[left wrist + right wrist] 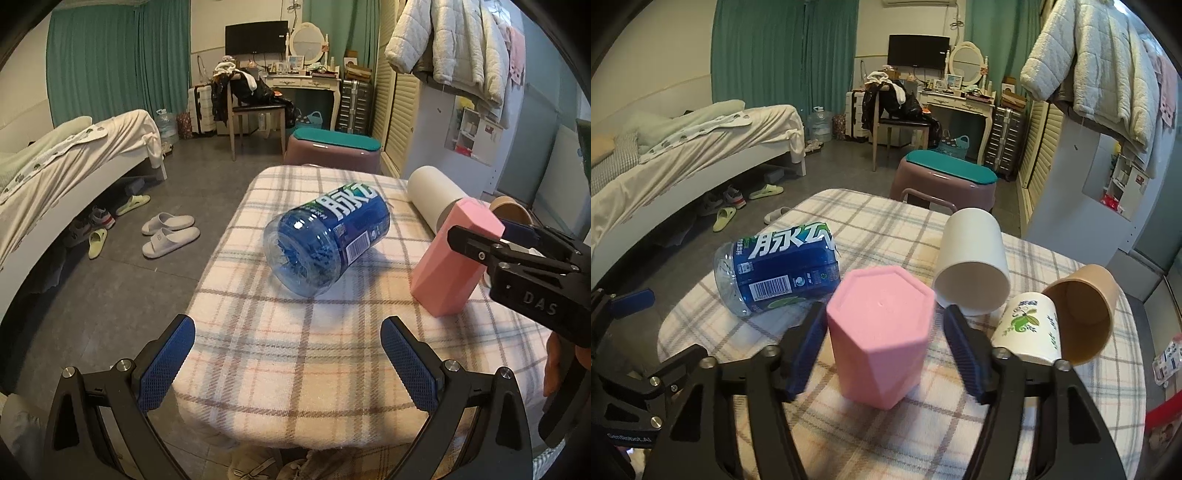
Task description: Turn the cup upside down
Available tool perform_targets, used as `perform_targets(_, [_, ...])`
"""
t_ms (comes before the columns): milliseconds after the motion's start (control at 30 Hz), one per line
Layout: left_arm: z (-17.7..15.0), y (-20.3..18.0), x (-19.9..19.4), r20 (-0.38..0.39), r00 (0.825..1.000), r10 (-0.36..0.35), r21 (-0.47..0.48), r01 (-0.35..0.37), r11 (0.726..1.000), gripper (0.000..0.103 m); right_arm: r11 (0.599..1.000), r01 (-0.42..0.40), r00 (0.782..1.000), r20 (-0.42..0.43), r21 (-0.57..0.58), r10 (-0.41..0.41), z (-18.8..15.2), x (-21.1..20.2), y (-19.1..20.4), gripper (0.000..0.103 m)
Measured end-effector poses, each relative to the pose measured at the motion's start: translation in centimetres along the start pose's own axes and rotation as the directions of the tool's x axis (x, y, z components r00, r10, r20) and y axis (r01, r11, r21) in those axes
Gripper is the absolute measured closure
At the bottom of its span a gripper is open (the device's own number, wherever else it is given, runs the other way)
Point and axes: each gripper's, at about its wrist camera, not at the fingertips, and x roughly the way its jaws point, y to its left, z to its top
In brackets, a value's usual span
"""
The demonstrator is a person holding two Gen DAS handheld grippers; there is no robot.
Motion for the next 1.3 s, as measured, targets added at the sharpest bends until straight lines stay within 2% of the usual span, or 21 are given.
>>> perform_targets(233, [0.0, -0.8, -2.9, 0.05, 0.999, -0.011, 0.011, 0.011, 1.0, 0.0, 1.0, 0.0, 0.995, 0.095, 0.007, 0.0, 2.0, -5.1, 0.5, 0.036])
perform_targets(367, [-0.1, -1.6, -4.9, 0.092, 0.995, -0.034, 0.016, 0.032, 0.999, 0.0, 0.999, 0.005, 0.99, 0.141, 0.033, -0.01, 1.9, -8.7, -0.4, 0.036])
perform_targets(667, [-0.8, -3.6, -9.6, 0.226, 0.972, -0.068, 0.036, 0.061, 0.997, 0.0, 0.992, 0.024, 0.975, 0.217, 0.122, -0.05, -1.3, -15.5, -2.8, 0.036])
perform_targets(800, [-1.2, -4.2, -10.7, 0.272, 0.959, -0.077, 0.044, 0.067, 0.997, 0.0, 0.99, 0.027, 0.976, 0.208, 0.14, -0.056, -3.8, -16.5, -3.1, 0.036])
perform_targets(900, [-1.8, -4.5, -11.2, 0.329, 0.942, -0.07, 0.045, 0.058, 0.997, 0.0, 0.989, 0.033, 0.976, 0.206, 0.142, -0.062, -5.6, -16.6, -3.4, 0.036])
perform_targets(1033, [-2.8, -5.7, -11.3, 0.341, 0.937, -0.072, 0.065, 0.052, 0.996, 0.0, 0.987, 0.055, 0.976, 0.201, 0.152, -0.086, -8.0, -16.6, -3.7, 0.036])
perform_targets(1067, [-3.1, -5.8, -11.3, 0.346, 0.936, -0.069, 0.07, 0.048, 0.996, 0.0, 0.986, 0.063, 0.975, 0.201, 0.155, -0.093, -8.4, -16.5, -3.8, 0.027])
perform_targets(1133, [-3.7, -5.8, -11.3, 0.348, 0.936, -0.058, 0.068, 0.037, 0.997, 0.0, 0.983, 0.059, 0.973, 0.209, 0.176, -0.096, -9.2, -16.4, -4.1, 0.017])
perform_targets(1300, [-4.9, -6.1, -11.3, 0.326, 0.943, -0.072, 0.075, 0.051, 0.996, 0.0, 0.977, 0.047, 0.976, 0.198, 0.207, -0.089, -9.9, -16.0, -4.6, 0.015])
